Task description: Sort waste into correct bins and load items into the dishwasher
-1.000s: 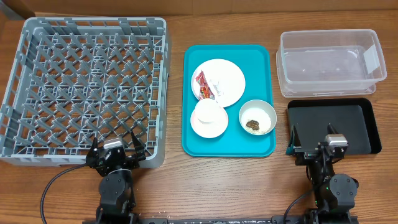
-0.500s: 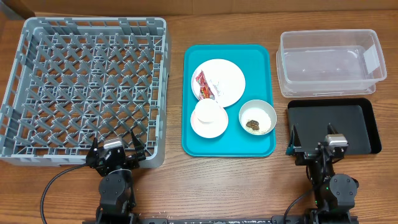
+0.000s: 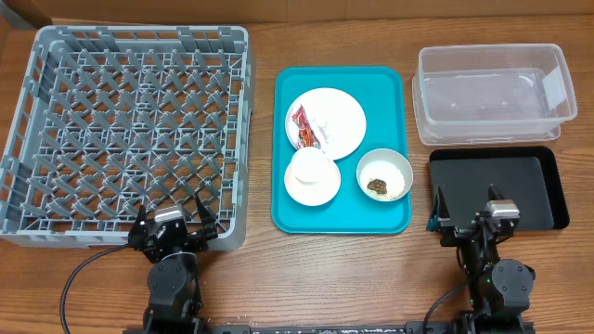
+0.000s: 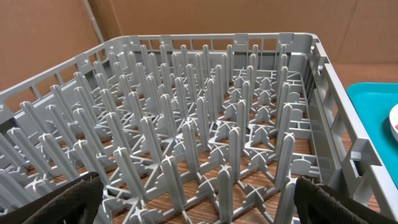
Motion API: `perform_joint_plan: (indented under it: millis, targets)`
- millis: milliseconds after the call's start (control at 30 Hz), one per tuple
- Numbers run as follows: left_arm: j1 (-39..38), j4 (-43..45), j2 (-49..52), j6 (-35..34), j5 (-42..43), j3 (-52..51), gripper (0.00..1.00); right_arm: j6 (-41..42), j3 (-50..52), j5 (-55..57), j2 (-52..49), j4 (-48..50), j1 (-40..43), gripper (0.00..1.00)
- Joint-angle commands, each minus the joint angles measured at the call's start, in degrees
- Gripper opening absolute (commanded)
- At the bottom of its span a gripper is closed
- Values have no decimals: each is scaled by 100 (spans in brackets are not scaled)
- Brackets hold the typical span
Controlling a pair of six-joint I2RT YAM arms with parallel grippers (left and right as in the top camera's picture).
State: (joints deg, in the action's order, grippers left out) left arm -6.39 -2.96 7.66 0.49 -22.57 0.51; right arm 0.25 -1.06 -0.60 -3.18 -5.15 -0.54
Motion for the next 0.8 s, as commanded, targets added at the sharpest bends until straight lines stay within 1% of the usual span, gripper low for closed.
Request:
perform_joint_plan:
  millis: [0,67,133,200,367,433,600,767]
  targets:
    - [-28,22,-26,-435,44,7,100,402,57,48,20,35,-42,100]
    - [-28,24,-26,-1019,302,7,100,658,20,46,20,-26,-42,100]
    - [-28,24,-26,-1366,708,11,100,859,-101,48,20,-212,-42,100]
    - [-28,20,-26,-1410,1360,42,100,903,-273,46,20,-437,-42,100]
    - [-28,-164,-26,-1578,2352,245,100,901,-798,46,20,-1032,-42,99]
    - [-28,-468,-26,-1679,2544,426,100,901,-1012,46,20,-1272,-42,100]
    - [-28,-1298,-17,-1744,2671,1040,100,901,-1401,44,-61,-1823,-42,100]
    - [-28,-1902,61,-1746,2741,1558,100,903,-1665,42,-400,-1908,-42,100]
